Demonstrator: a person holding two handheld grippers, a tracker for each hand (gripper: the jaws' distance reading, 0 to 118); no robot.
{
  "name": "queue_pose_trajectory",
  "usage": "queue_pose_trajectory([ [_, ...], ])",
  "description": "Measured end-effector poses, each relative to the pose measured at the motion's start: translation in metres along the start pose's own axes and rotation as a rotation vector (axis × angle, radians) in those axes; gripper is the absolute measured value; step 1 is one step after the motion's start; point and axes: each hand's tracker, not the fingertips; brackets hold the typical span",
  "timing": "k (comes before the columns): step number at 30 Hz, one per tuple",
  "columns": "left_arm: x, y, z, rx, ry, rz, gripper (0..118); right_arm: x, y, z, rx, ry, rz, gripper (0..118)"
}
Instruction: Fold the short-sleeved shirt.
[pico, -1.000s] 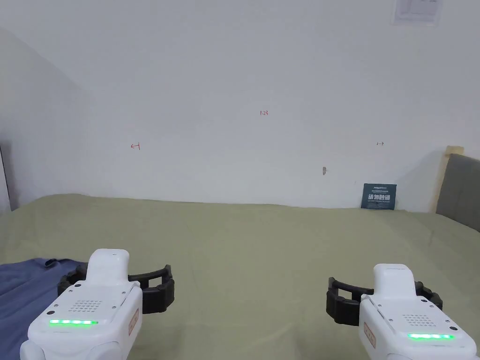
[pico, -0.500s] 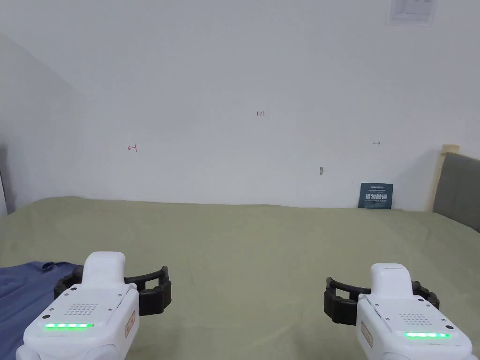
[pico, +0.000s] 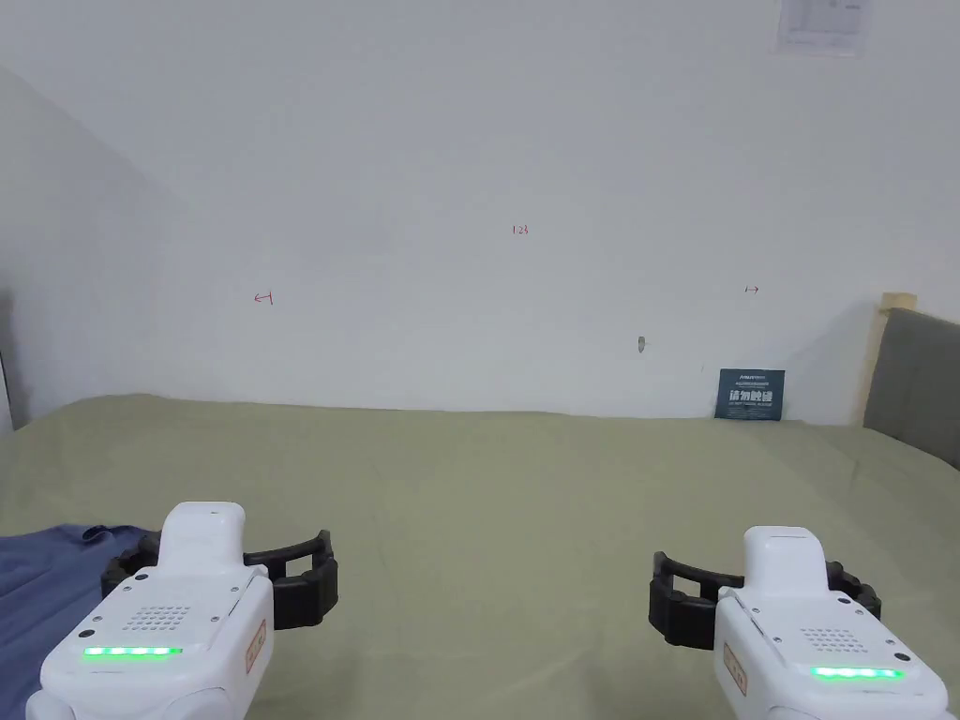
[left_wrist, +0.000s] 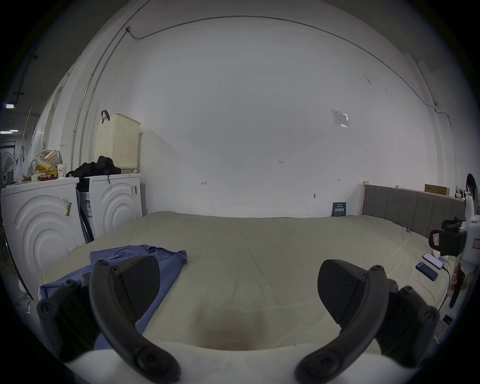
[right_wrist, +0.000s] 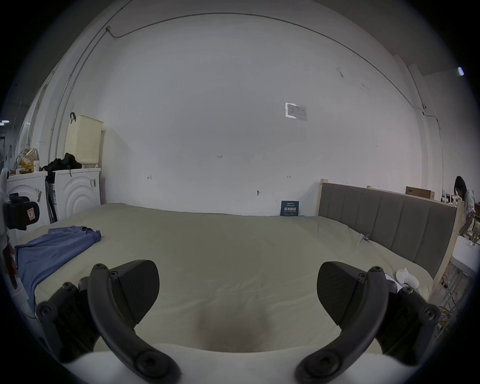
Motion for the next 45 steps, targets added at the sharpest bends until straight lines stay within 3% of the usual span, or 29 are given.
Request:
queue_pose_trajectory([
  [45,0.0,-0.003,-0.015,-0.021,-0.004,-0.008,118,-0.006,-0.005,-0.017,-0.029,0.01,0.026,118],
])
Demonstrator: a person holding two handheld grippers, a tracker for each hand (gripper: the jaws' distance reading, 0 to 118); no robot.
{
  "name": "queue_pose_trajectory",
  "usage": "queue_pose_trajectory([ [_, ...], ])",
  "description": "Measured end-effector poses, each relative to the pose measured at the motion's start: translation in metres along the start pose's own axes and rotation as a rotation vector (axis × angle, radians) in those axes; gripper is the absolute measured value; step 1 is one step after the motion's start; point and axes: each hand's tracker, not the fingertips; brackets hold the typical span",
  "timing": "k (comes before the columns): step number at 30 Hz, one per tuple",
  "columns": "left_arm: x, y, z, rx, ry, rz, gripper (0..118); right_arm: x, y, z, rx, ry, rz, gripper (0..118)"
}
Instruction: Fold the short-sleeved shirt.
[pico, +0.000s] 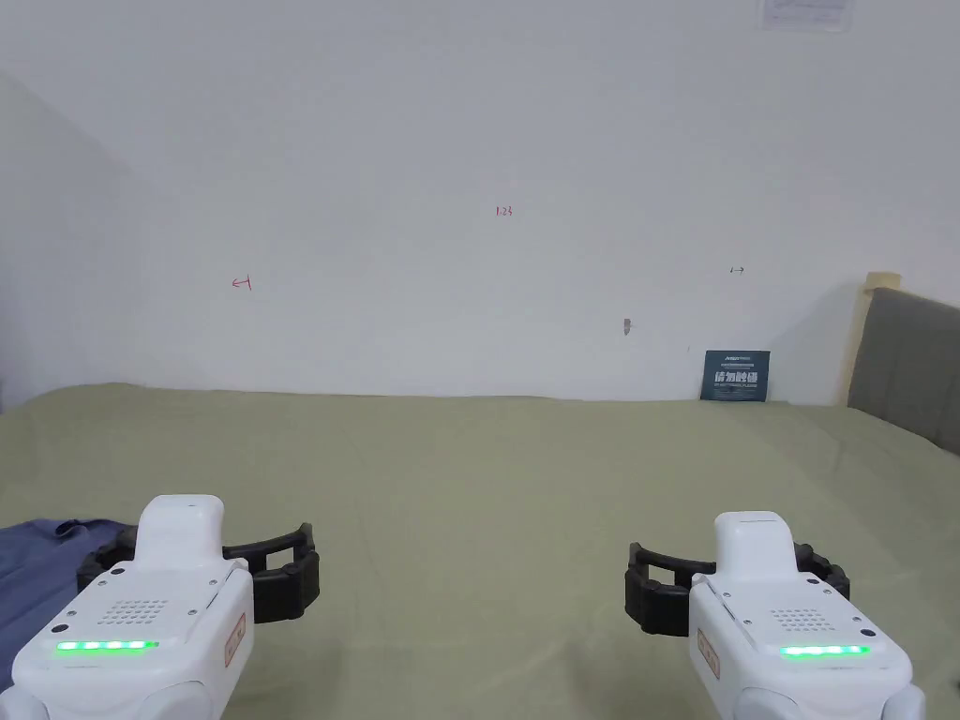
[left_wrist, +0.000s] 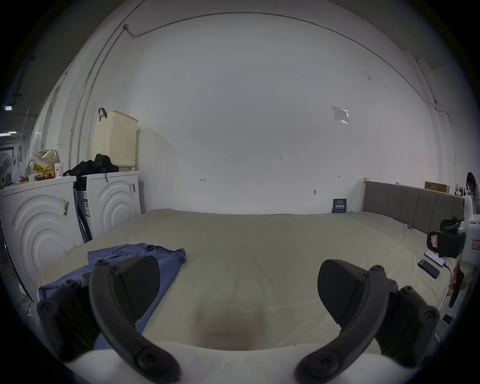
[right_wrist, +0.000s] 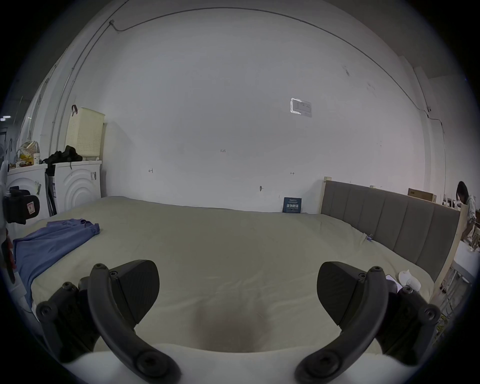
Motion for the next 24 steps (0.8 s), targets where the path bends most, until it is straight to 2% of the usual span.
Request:
queue_pose_trajectory([
  [24,-0.0059,-0.0057,-0.0077,-0.005,0.0,-0.001,118,0.0014,-0.0031,-0.0013,-0.014,-0.001,0.0,118],
])
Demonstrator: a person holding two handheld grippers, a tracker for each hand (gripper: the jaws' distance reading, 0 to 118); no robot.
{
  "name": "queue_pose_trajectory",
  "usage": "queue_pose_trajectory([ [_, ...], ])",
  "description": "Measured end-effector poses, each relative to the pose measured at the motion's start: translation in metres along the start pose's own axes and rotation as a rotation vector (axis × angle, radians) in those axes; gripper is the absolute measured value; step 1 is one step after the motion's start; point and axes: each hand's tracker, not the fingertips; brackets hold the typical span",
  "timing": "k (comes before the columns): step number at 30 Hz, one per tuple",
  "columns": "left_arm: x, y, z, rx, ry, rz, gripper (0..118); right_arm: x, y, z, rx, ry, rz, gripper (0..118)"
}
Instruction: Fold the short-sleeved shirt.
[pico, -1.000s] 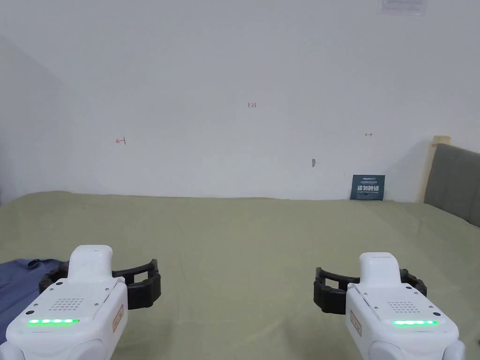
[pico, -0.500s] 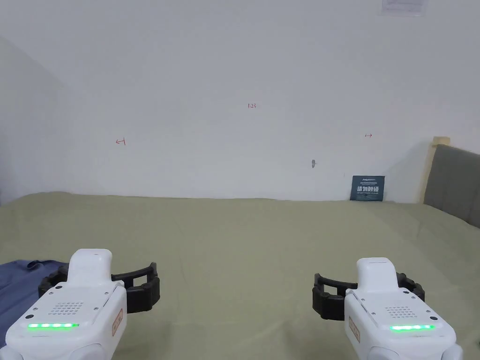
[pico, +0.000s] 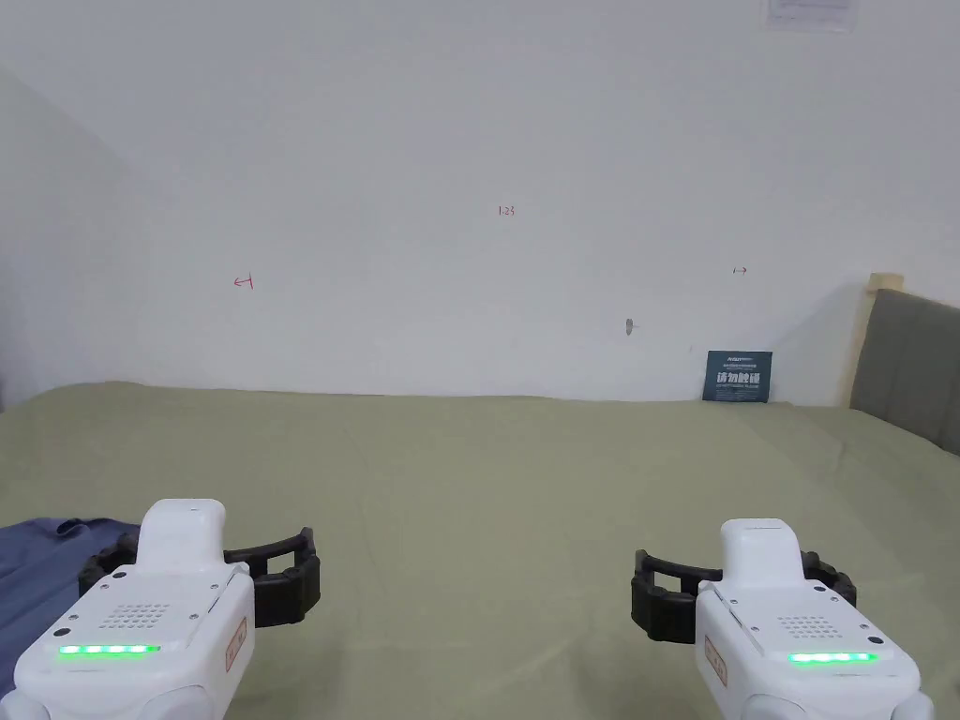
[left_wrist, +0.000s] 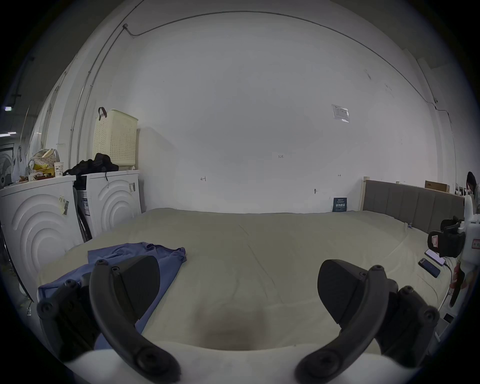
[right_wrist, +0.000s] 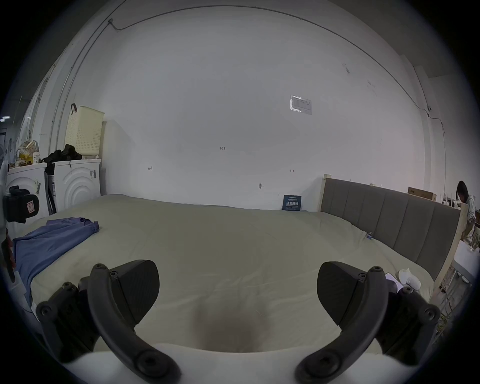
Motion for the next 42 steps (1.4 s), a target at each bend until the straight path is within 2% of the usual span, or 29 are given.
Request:
queue_pose_trajectory([
  [8,0.001,0.001,0.001,0.002,-0.002,0.0,118,0.0,0.002,0.001,0.001,0.0,-0.003,118],
  [13,0.003,0.017,0.003,0.026,0.011,0.049,118,0.003,0.016,0.002,0.01,0.02,-0.051,118],
  [16,0.006,0.029,0.002,0.038,0.006,0.056,118,0.002,0.029,0.0,0.025,0.016,-0.045,116],
  [17,0.009,0.032,0.0,0.037,0.025,0.024,118,0.001,0.033,-0.001,0.024,0.009,-0.035,109],
  [18,0.01,0.035,-0.002,0.029,0.033,-0.008,112,0.001,0.037,-0.002,0.026,0.015,-0.033,74],
  [19,0.012,0.038,-0.004,0.017,0.02,-0.034,86,0.0,0.04,-0.002,0.032,0.023,-0.025,24],
  [20,0.012,0.039,-0.003,0.03,-0.019,-0.039,20,-0.002,0.044,-0.004,0.029,0.008,0.0,0],
  [21,0.014,0.041,-0.003,0.046,0.0,-0.056,0,-0.005,0.048,-0.005,0.009,-0.038,0.019,0],
  [22,0.019,0.047,-0.002,0.052,0.099,-0.106,0,-0.006,0.053,-0.003,0.035,-0.047,0.01,0],
  [24,0.009,0.063,0.002,0.052,0.017,-0.016,0,-0.004,0.063,-0.003,0.009,0.027,-0.044,0],
  [26,0.006,0.051,-0.005,0.042,0.045,-0.012,0,-0.01,0.062,-0.006,-0.005,-0.003,-0.018,0],
  [31,-0.022,0.058,0.003,0.057,0.083,-0.017,0,-0.035,0.068,-0.013,-0.01,0.05,-0.008,0],
  [35,-0.064,0.068,0.025,0.061,0.181,-0.035,0,-0.08,0.08,-0.021,-0.002,0.14,-0.005,0],
  [42,-0.156,0.067,0.094,0.053,0.415,0.018,0,-0.191,0.097,-0.027,0.018,0.377,0.018,0],
])
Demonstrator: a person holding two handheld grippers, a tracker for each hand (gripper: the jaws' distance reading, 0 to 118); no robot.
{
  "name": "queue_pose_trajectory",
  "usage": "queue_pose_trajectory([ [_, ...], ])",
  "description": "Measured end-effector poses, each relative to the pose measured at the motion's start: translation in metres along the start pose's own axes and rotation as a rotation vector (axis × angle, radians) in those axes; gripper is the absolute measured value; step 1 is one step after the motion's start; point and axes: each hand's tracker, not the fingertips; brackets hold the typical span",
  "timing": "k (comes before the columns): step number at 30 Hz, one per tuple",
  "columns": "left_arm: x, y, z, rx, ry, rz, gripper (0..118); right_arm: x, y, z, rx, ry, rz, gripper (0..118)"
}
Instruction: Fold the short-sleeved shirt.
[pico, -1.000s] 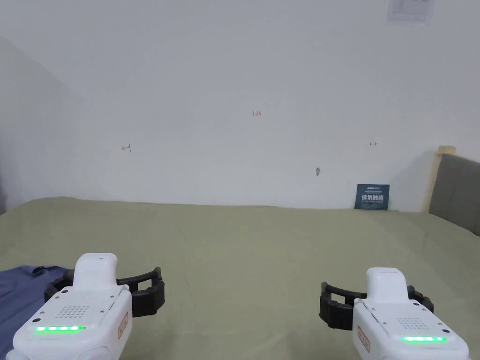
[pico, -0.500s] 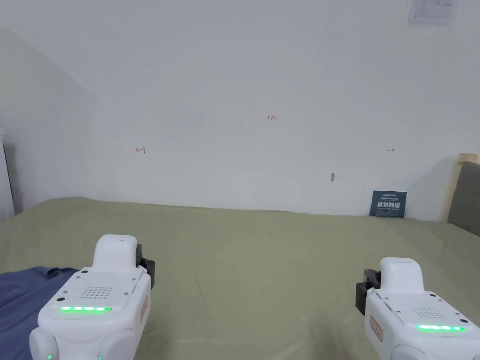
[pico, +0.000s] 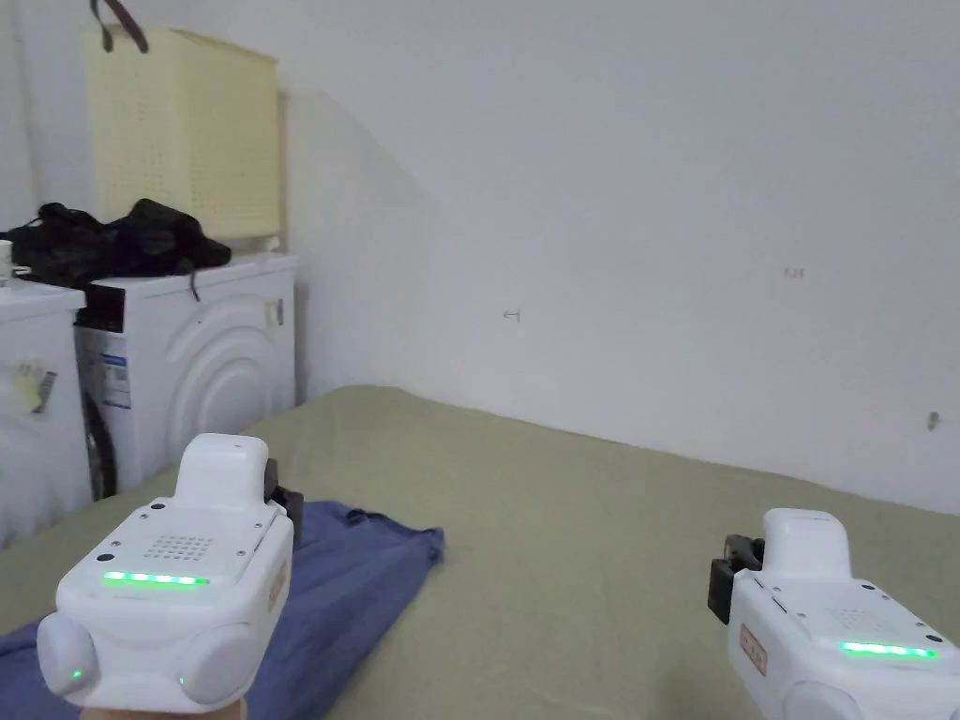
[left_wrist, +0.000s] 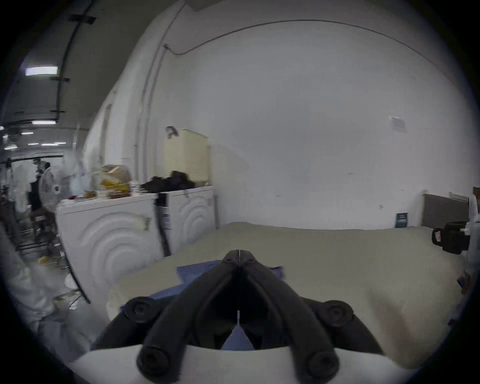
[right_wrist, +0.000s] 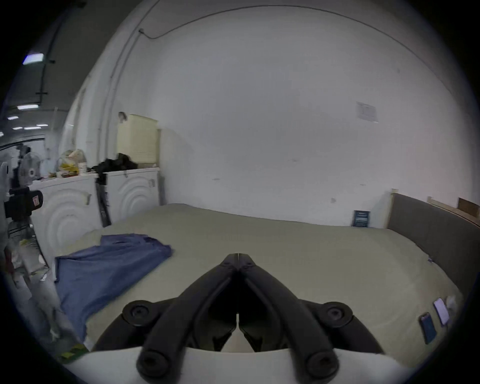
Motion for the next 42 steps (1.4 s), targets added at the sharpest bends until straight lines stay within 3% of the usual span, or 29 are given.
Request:
queue_pose_trajectory([
  [7,-0.085,-0.013,0.033,-0.044,0.184,0.026,0,-0.102,0.001,-0.028,-0.007,0.206,0.041,0],
  [14,-0.114,-0.024,0.039,-0.063,0.246,0.027,0,-0.142,-0.008,-0.045,-0.041,0.27,0.047,0],
  [21,-0.1,-0.024,-0.017,-0.132,0.18,0.025,0,-0.126,-0.018,-0.074,-0.064,0.259,0.057,0],
  [28,-0.061,0.016,-0.159,-0.247,-0.041,-0.103,0,-0.091,-0.026,-0.126,-0.117,0.205,0.053,0],
  [32,-0.041,0.044,-0.257,-0.504,-0.226,-0.156,0,-0.077,-0.03,-0.154,-0.151,0.178,0.076,0],
  [35,-0.022,0.052,-0.307,-0.738,-0.268,-0.168,0,-0.068,-0.035,-0.171,-0.181,0.176,0.081,0],
  [38,-0.002,0.029,-0.355,-0.995,-0.316,-0.174,0,-0.065,-0.043,-0.185,-0.213,0.163,0.08,0],
  [42,0.026,-0.023,-0.382,-1.101,-0.351,-0.165,0,-0.065,-0.058,-0.203,-0.265,0.167,0.076,0],
])
